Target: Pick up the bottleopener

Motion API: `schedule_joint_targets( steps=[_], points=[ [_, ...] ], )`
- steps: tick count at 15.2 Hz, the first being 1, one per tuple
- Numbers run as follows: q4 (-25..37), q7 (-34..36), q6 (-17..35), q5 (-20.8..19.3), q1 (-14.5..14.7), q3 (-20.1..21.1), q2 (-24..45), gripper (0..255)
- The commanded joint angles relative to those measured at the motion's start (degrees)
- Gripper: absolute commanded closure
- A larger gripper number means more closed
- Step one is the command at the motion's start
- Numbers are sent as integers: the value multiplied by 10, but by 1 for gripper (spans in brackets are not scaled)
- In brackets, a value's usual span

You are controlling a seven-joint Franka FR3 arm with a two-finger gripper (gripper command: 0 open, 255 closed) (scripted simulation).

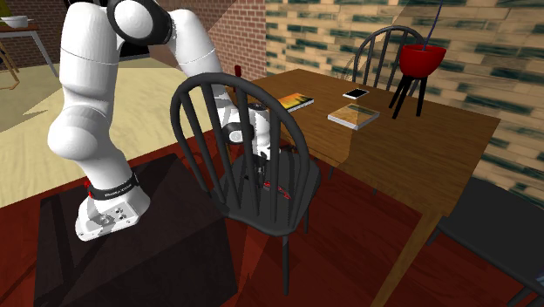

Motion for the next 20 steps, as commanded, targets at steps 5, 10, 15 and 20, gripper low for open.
schedule_joint_targets(
  steps=[5,10,15,20],
  points=[
    [7,-1,23,4,-2,5,30,255],
    [8,-1,23,4,-2,5,30,255],
    [5,-1,18,3,-2,3,23,255],
    [-6,3,-13,-2,4,-3,-20,255]
  ],
)
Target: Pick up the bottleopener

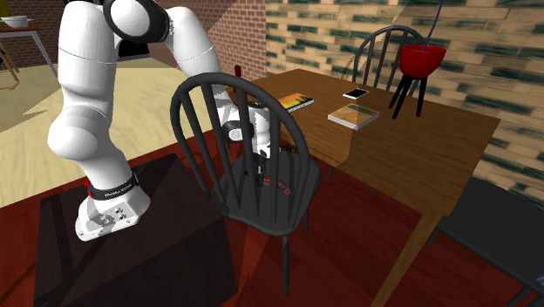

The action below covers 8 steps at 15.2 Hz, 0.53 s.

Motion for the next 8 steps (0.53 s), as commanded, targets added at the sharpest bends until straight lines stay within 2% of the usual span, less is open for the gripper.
schedule_joint_targets(
  steps=[1,8],
  points=[
    [-4,3,-13,-2,3,-2,-16,255],
    [-14,10,-60,-12,8,-10,-73,255]
  ],
)
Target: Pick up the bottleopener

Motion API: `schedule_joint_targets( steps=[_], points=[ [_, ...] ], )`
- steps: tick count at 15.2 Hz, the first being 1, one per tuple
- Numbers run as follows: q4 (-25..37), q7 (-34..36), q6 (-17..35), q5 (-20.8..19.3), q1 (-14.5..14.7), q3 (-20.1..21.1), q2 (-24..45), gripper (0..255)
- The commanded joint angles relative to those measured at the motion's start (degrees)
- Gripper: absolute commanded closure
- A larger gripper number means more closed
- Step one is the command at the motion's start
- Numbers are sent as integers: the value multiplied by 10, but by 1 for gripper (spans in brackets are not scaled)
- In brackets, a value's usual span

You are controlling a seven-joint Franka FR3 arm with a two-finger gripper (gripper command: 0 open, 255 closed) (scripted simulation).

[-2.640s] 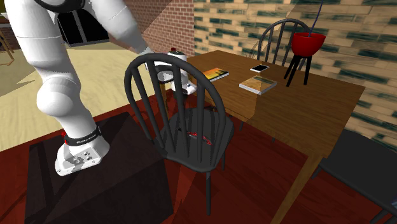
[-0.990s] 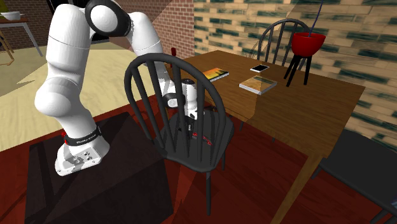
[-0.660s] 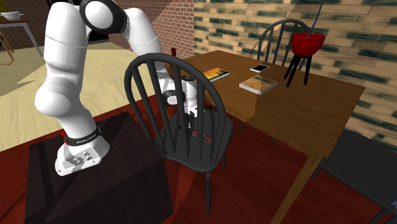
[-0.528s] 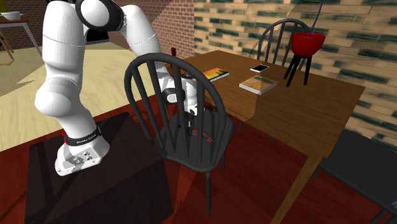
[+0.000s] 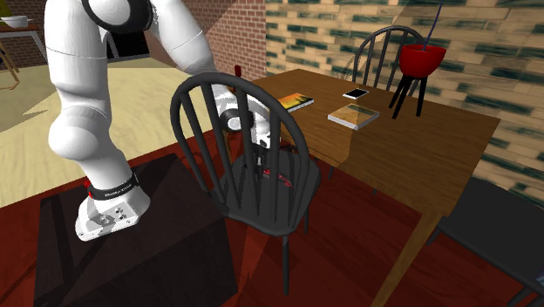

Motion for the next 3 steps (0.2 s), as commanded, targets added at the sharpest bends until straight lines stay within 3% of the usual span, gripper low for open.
schedule_joint_targets(
  steps=[1,3],
  points=[
    [-3,2,-14,-3,1,-2,-18,255],
    [-4,2,-15,-3,2,-2,-19,255]
  ],
)
